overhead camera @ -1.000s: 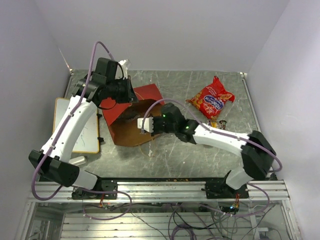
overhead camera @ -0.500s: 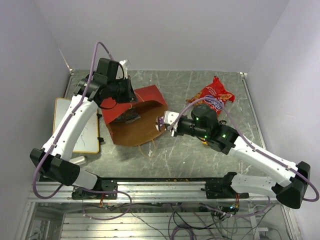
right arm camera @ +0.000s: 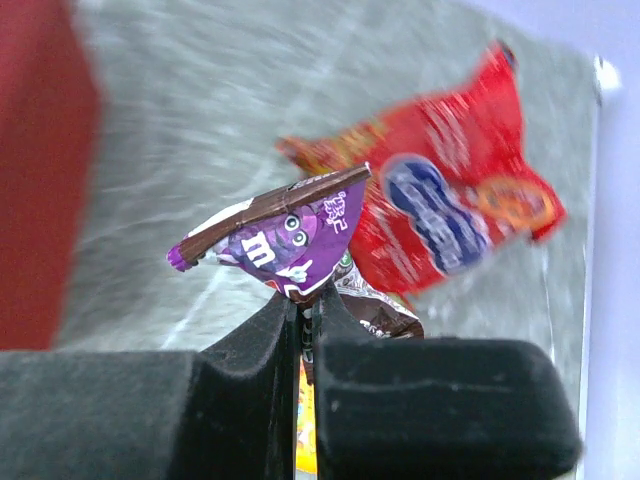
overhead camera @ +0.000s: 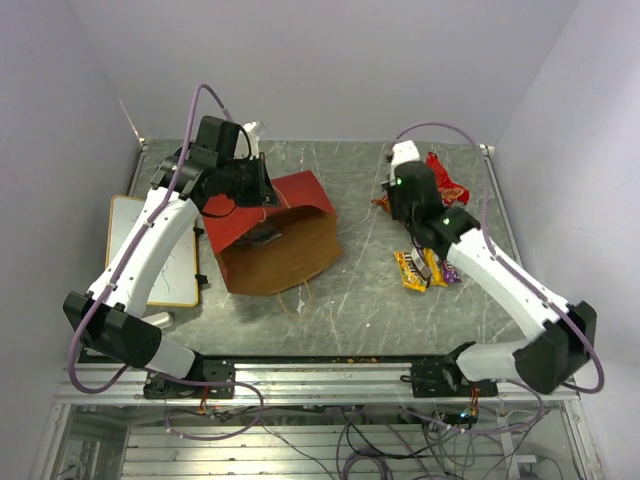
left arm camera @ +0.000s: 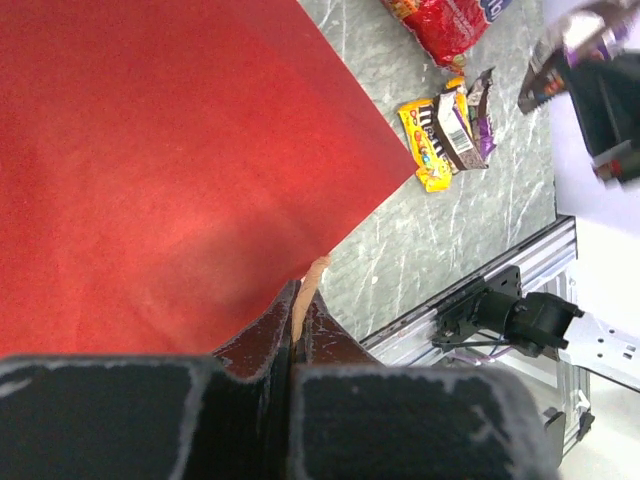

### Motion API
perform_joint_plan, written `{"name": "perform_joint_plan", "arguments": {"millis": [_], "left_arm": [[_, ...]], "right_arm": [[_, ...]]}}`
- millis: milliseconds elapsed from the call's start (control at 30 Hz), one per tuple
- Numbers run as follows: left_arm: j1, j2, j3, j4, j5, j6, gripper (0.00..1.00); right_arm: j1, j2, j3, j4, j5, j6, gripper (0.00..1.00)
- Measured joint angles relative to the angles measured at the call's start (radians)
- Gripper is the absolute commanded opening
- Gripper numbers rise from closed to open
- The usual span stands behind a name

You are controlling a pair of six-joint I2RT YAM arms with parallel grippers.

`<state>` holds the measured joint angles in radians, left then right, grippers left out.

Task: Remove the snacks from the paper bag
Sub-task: Place the snack at the center of the board.

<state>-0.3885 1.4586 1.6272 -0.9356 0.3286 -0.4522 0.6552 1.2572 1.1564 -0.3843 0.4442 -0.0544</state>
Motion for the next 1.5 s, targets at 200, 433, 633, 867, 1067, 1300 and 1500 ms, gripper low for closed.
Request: {"name": "perform_joint_plan", "arguments": {"millis": [200, 433, 633, 867, 1067, 1300, 1500], "left_arm": [[0.0, -0.003, -0.038, 0.034, 0.037, -0.005, 0.07], [0.001, -0.01, -0.072, 0.061, 0.069, -0.027, 0.07], [0.001, -0.019, -0.08, 0.084, 0.087, -0.035, 0.07], [0.001, -0.02, -0.084, 0.09, 0.087, -0.039, 0.07], [0.001, -0.026, -0.084, 0.094, 0.087, -0.048, 0.07], [0.001, -0.027, -0.084, 0.094, 0.098, -0.056, 0.07], [0.001, -0.027, -0.097, 0.098, 0.113, -0.058, 0.07]], "right_arm": [[-0.319, 0.193, 0.032, -0.174, -0.06, 0.198, 0.0], [-0.476, 0.351, 0.039, -0.341, -0.14, 0.222, 0.0], [-0.524, 0.375, 0.039, -0.388, -0.181, 0.212, 0.0], [-0.539, 0.394, 0.038, -0.402, -0.214, 0.223, 0.0], [-0.541, 0.399, 0.026, -0.408, -0.22, 0.253, 0.17], [-0.543, 0.399, 0.027, -0.441, -0.229, 0.279, 0.34], [-0.543, 0.329, 0.027, -0.472, -0.232, 0.282, 0.47]]}}
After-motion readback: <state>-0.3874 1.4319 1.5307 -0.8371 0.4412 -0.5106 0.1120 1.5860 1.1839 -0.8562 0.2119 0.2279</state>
